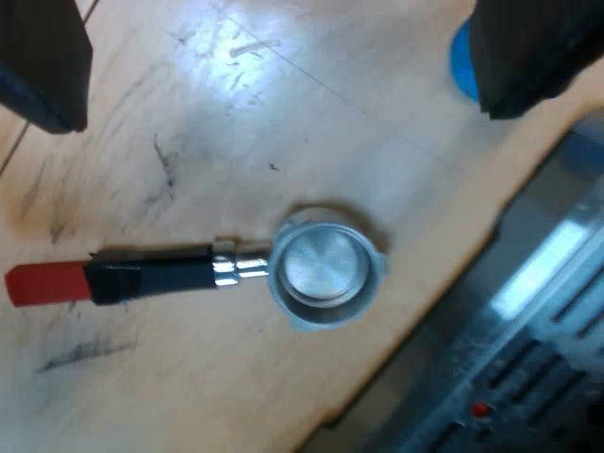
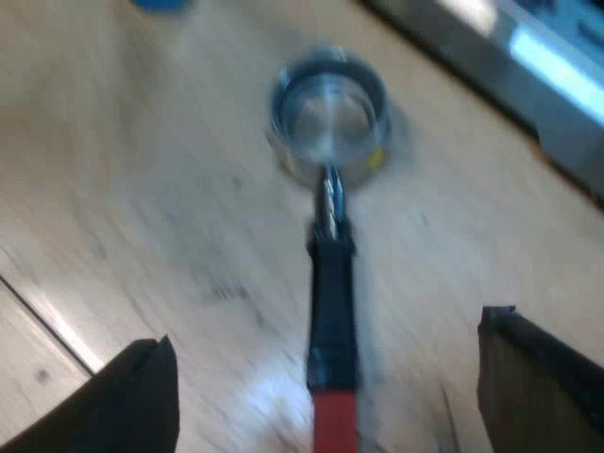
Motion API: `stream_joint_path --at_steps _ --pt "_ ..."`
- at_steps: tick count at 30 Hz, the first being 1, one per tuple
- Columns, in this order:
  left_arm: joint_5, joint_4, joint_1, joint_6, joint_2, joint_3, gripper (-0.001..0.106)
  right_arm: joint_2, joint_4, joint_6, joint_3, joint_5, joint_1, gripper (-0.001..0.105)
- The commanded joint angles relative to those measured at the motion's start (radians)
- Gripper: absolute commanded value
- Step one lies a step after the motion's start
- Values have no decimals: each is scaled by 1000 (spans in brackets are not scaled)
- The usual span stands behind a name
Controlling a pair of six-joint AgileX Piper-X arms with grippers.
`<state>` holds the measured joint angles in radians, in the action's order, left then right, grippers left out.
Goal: Grind coffee beans and then tamp
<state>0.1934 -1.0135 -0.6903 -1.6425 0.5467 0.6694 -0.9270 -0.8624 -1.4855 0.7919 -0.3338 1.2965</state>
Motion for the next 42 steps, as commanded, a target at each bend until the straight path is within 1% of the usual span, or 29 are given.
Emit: stream_joint_path --at_steps 1,3,5,6,9,11,14,17,20,25,29,32,36,37,39,41,42 --pt "-34 -55 -5 -6 -46 29 83 14 81 -69 12 2 1 68" --pt "-34 -89 -5 -15 -68 36 83 14 133 -99 12 1 1 68" --pt "-40 -131 -5 -38 -99 38 83 14 204 -160 8 3 1 68" --pt "-45 -138 -5 -45 -103 38 83 14 211 -165 8 4 1 68" --pt "-72 -176 -5 -87 -142 38 83 11 299 -224 -2 21 1 68" --pt "-91 -194 -5 -131 -170 38 83 9 341 -245 -24 21 1 68" --pt "-117 -209 -5 -157 -195 38 83 9 401 -247 -78 24 1 68" --pt "-124 -213 -5 -157 -202 38 83 9 481 -247 -127 21 1 68" --pt "-134 -212 -5 -157 -202 38 83 9 633 -250 -203 21 1 68" --pt "-140 -212 -5 -157 -202 38 83 9 739 -250 -287 21 1 68" --pt "-158 -212 -5 -157 -202 38 83 9 756 -262 -306 21 1 68" --pt "-159 -212 -5 -157 -202 38 83 9 763 -274 -320 21 1 68" --pt "-159 -208 -5 -157 -202 38 83 9 766 -273 -330 21 1 68" --pt "-159 -206 -5 -157 -202 38 83 -17 770 -341 -333 21 1 68" --pt "-160 -201 -5 -157 -202 38 83 -38 775 -359 -333 24 1 68" --pt "-160 -194 -5 -157 -202 38 83 -53 781 -360 -333 24 1 68" --pt "-160 -191 -5 -157 -202 38 83 -86 803 -360 -333 24 1 68"
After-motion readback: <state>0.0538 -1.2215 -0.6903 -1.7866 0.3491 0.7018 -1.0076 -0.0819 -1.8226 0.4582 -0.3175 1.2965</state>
